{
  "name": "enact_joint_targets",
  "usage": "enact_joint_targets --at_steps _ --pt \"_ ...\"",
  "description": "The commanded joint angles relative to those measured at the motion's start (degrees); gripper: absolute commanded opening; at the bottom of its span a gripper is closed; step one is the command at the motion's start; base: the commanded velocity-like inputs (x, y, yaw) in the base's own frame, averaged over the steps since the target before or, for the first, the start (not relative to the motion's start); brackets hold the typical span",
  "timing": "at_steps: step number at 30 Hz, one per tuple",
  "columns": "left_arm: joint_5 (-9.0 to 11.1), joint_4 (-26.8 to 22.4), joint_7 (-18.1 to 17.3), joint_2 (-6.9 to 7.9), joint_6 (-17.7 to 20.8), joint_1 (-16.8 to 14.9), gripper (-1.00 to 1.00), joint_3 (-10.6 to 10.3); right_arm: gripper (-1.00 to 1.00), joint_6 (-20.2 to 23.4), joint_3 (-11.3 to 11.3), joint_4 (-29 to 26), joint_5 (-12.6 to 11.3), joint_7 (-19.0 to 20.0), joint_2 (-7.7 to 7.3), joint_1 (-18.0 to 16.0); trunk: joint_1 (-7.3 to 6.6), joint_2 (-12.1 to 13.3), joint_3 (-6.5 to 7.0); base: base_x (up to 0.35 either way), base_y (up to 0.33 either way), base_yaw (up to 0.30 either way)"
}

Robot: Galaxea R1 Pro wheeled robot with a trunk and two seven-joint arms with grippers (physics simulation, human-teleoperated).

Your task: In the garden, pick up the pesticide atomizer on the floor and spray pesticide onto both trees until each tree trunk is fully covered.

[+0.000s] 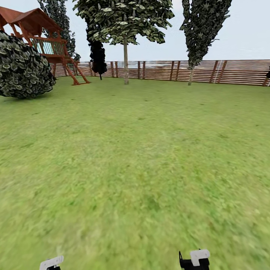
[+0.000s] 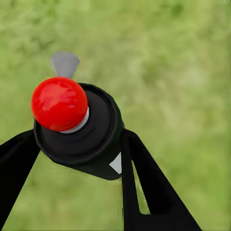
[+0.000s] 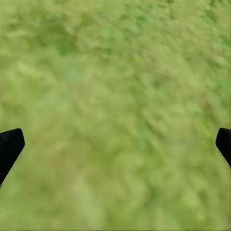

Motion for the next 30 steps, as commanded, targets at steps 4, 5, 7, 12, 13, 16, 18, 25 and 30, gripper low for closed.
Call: enact_joint_targets --at_steps 4,5,7,12,13,16,18,25,30 --pt "-0.3 0.0 -0.3 0.08 -0.2 0.0 -1.0 0.6 1.0 -0.1 -0.3 0.1 0.6 -0.4 0.0 0.0 0.03 0.0 -0.05 0.338 0.0 0.0" --pt "-0.3 0.0 -0.3 0.08 -0.2 0.0 -1.0 0.6 1.0 -0.1 -0.3 0.1 0.6 -0.4 0.0 0.0 0.03 0.0 -0.05 0.338 0.0 0.0" --pt "-0.3 0.0 -0.3 0.09 -0.2 0.0 -1.0 0.6 1.0 -0.1 -0.3 0.1 0.6 -0.4 0.0 0.0 0.03 0.0 -0.05 0.338 0.0 0.0" --pt "-0.3 0.1 -0.4 0.03 -0.2 0.0 -1.0 0.5 1.0 -0.1 -0.3 0.1 0.6 -0.4 0.0 0.0 0.03 0.0 -0.05 0.338 0.0 0.0" --pt "-0.3 0.1 -0.4 0.02 -0.2 0.0 -1.0 0.5 1.0 -0.1 -0.3 0.1 0.6 -0.4 0.0 0.0 0.03 0.0 -0.05 0.338 0.0 0.0" --pt "-0.3 0.1 -0.3 0.01 -0.2 0.0 -1.0 0.5 1.0 -0.1 -0.3 0.1 0.6 -0.4 0.0 0.0 0.03 0.0 -0.05 0.338 0.0 0.0" --pt "-0.3 0.1 -0.3 0.02 -0.2 0.0 -1.0 0.6 1.0 -0.1 -0.3 0.1 0.6 -0.4 0.0 0.0 0.03 0.0 -0.05 0.338 0.0 0.0" --pt "-0.2 0.0 -0.3 0.09 -0.2 0.0 -1.0 0.6 1.0 -0.1 -0.3 0.1 0.6 -0.4 0.0 0.0 0.03 0.0 -0.05 0.338 0.0 0.0" --pt "-0.2 0.0 -0.3 0.09 -0.2 0.0 -1.0 0.6 1.0 -0.1 -0.3 0.1 0.6 -0.4 0.0 0.0 0.03 0.0 -0.05 0.338 0.0 0.0"
